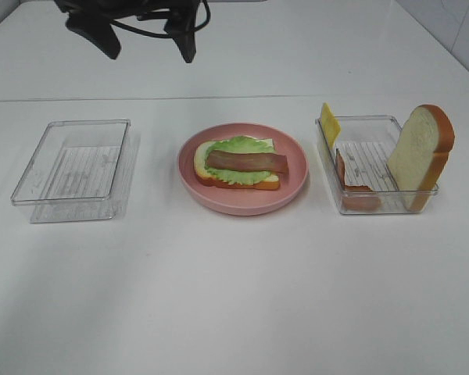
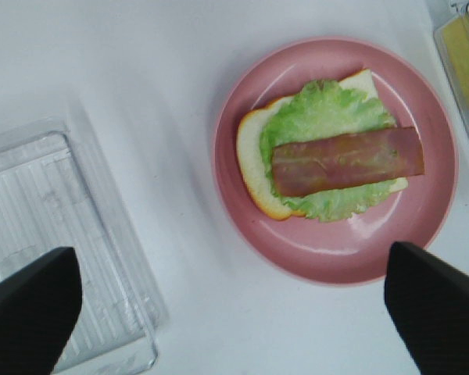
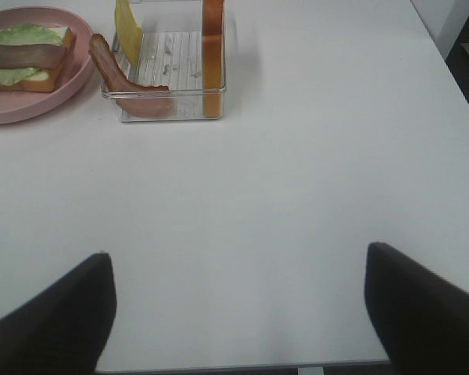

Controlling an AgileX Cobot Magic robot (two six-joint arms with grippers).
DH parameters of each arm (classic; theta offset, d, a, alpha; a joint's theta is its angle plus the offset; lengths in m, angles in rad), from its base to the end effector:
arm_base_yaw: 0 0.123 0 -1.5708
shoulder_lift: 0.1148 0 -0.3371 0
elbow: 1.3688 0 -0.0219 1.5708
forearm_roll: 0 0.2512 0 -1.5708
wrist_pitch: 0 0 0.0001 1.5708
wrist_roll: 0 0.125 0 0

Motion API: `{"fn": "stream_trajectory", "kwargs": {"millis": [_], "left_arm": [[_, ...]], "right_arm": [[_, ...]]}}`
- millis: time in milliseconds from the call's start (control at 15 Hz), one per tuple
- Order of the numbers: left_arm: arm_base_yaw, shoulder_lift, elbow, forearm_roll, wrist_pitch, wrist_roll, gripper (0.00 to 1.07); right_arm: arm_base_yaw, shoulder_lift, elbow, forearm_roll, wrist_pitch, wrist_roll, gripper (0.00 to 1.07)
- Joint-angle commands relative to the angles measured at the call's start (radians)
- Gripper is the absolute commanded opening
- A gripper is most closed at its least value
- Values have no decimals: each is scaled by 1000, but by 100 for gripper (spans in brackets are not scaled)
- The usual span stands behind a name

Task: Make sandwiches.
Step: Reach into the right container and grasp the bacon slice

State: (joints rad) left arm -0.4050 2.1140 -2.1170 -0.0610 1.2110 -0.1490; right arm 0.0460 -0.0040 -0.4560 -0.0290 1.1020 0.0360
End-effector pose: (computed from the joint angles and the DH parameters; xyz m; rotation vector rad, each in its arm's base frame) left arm 0.4647 -0.2070 0.3218 0.3352 2.6938 -0.2509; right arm -0.0256 -0.0044 0.2438 -0.0092 2.1252 0.0133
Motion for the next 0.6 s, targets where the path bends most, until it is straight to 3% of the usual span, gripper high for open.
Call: {"fn": "stream_trajectory", "kwargs": {"millis": [67,200,267,400,600], "left_arm": [[36,-148,149,26,106,7,98],[93,-329,332,92,106,8,98],[106,-368,366,107,106,8,98],[177,-539,558,154,104,12,98],[254,-718,736,166,102,12,98]], "right_arm": [[-5,-27,3,-3,-1,-9,85],[-5,-27,3,-3,-1,-9,85],[-5,-27,3,-3,-1,-9,85],[-5,-27,3,-3,-1,-9,85],[-5,-27,3,-3,-1,-9,85]]}}
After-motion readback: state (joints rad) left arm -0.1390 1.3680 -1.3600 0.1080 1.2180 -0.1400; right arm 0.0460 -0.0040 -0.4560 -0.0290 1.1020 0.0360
